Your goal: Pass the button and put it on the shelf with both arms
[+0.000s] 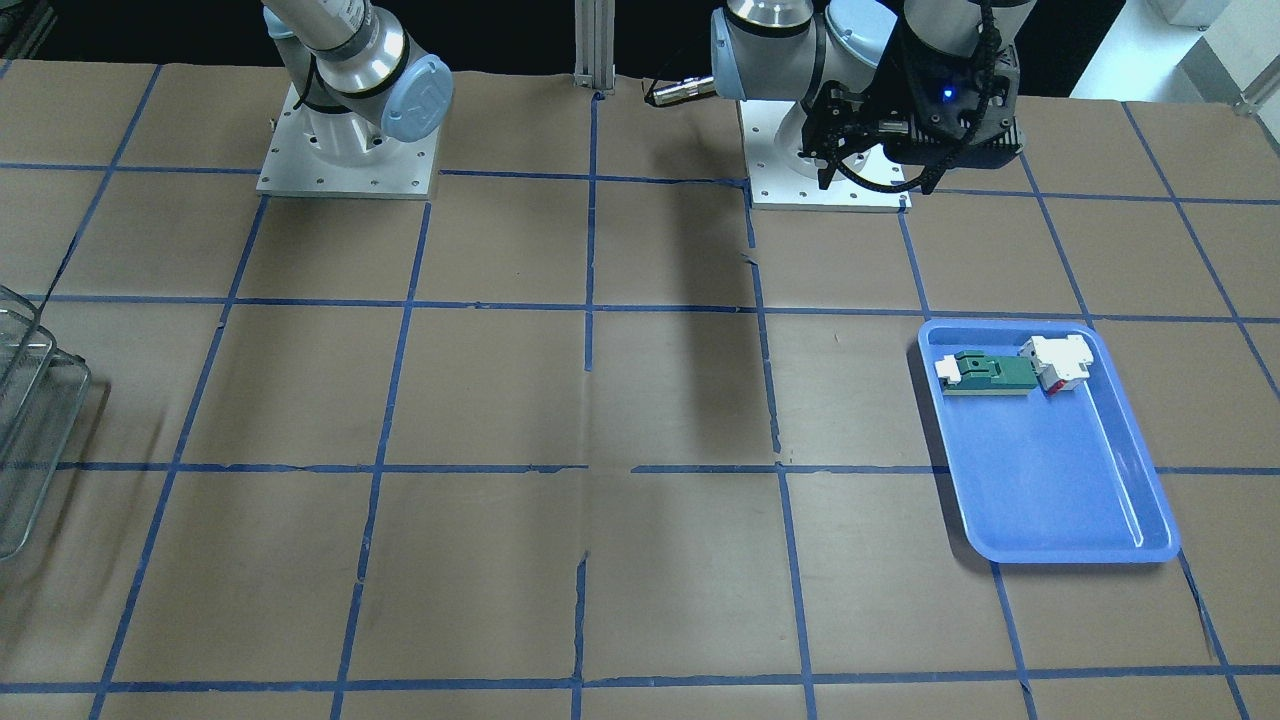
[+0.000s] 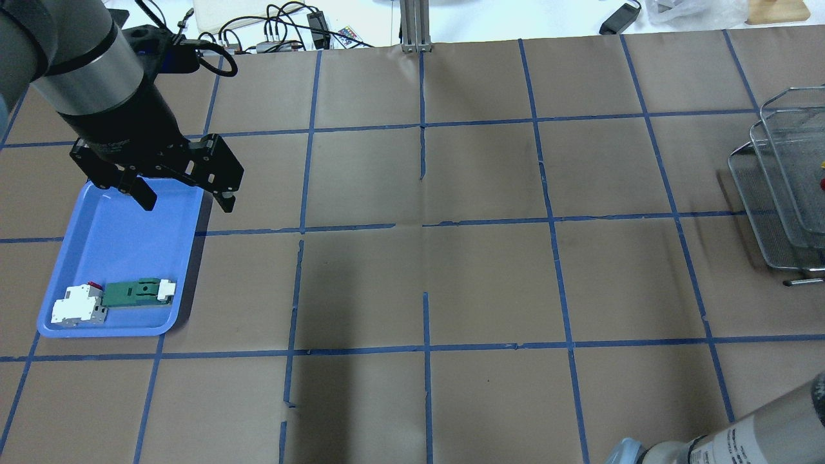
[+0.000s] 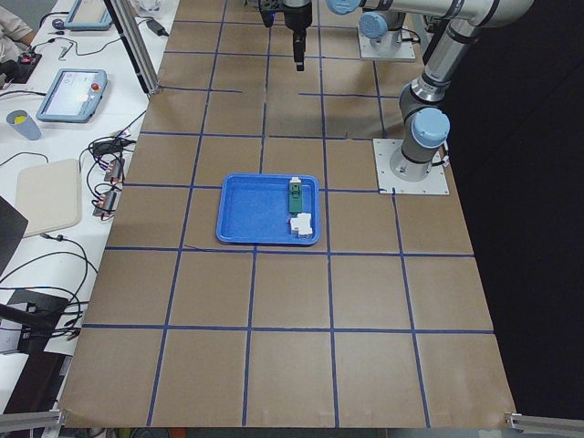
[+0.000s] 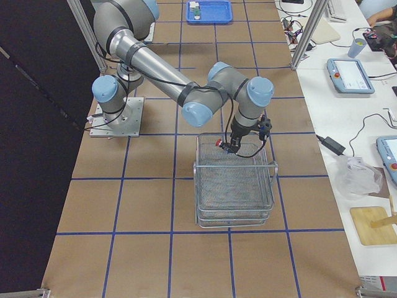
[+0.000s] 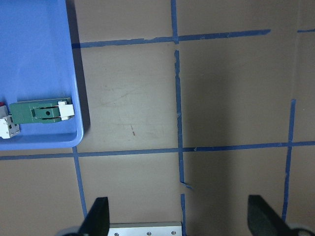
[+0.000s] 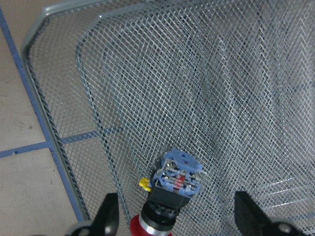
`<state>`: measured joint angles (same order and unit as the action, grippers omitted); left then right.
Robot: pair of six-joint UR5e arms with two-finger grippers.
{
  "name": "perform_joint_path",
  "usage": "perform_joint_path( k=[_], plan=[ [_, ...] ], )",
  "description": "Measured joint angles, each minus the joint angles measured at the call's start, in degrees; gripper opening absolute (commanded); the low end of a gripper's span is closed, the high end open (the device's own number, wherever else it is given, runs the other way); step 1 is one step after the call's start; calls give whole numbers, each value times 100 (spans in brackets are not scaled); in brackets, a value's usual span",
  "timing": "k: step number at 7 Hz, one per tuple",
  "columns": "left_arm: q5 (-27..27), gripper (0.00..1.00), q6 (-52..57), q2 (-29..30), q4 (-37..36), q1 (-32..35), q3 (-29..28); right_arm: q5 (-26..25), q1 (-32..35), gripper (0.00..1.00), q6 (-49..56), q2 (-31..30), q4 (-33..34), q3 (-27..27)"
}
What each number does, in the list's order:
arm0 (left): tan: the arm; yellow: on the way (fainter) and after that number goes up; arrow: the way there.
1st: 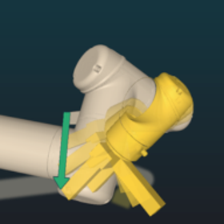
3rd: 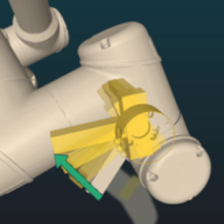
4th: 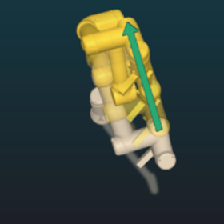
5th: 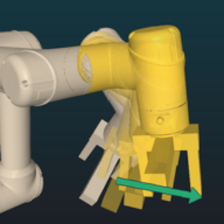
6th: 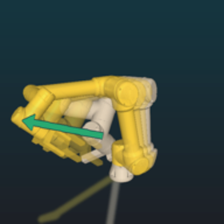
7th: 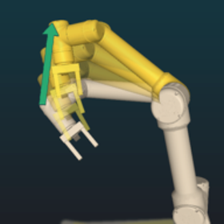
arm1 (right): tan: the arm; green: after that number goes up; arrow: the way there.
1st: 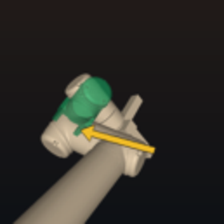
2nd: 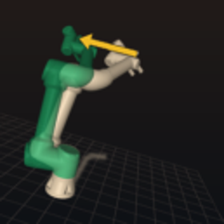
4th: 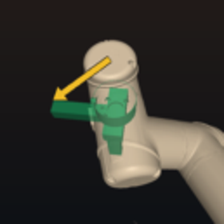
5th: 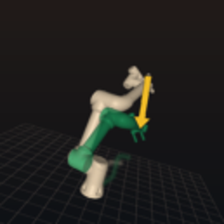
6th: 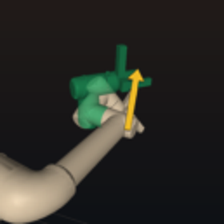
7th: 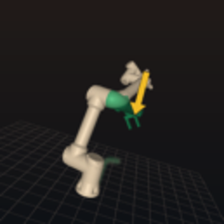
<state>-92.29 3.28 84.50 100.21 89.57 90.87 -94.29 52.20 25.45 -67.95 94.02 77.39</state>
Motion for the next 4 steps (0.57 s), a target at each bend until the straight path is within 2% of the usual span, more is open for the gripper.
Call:
perform_joint_path(
  k=[2,4],
  plan=[
    [6,100,-39,58,-535,6,64,49,332,100,-60,-503,-167,29],
    [7,100,-45,64,-754,8,103,72,1219,100,-376,-1113,-883,138]
  ],
)
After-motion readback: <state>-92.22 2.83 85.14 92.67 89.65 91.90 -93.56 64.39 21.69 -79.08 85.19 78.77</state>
